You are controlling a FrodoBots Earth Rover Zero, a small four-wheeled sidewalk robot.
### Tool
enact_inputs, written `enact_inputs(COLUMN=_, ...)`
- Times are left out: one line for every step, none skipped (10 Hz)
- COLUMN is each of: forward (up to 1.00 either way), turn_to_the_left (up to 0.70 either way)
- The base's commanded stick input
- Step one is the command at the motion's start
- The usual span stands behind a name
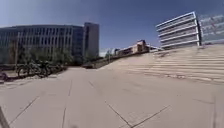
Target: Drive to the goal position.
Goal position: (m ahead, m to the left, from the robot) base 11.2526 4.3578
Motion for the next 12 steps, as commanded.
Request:
enact_inputs(forward=0.7, turn_to_the_left=0.0)
enact_inputs(forward=0.7, turn_to_the_left=0.0)
enact_inputs(forward=0.7, turn_to_the_left=0.0)
enact_inputs(forward=0.7, turn_to_the_left=0.01)
enact_inputs(forward=0.7, turn_to_the_left=0.04)
enact_inputs(forward=0.7, turn_to_the_left=0.13)
enact_inputs(forward=0.7, turn_to_the_left=0.13)
enact_inputs(forward=0.7, turn_to_the_left=0.13)
enact_inputs(forward=0.7, turn_to_the_left=0.13)
enact_inputs(forward=0.7, turn_to_the_left=0.13)
enact_inputs(forward=0.7, turn_to_the_left=0.13)
enact_inputs(forward=0.7, turn_to_the_left=0.13)
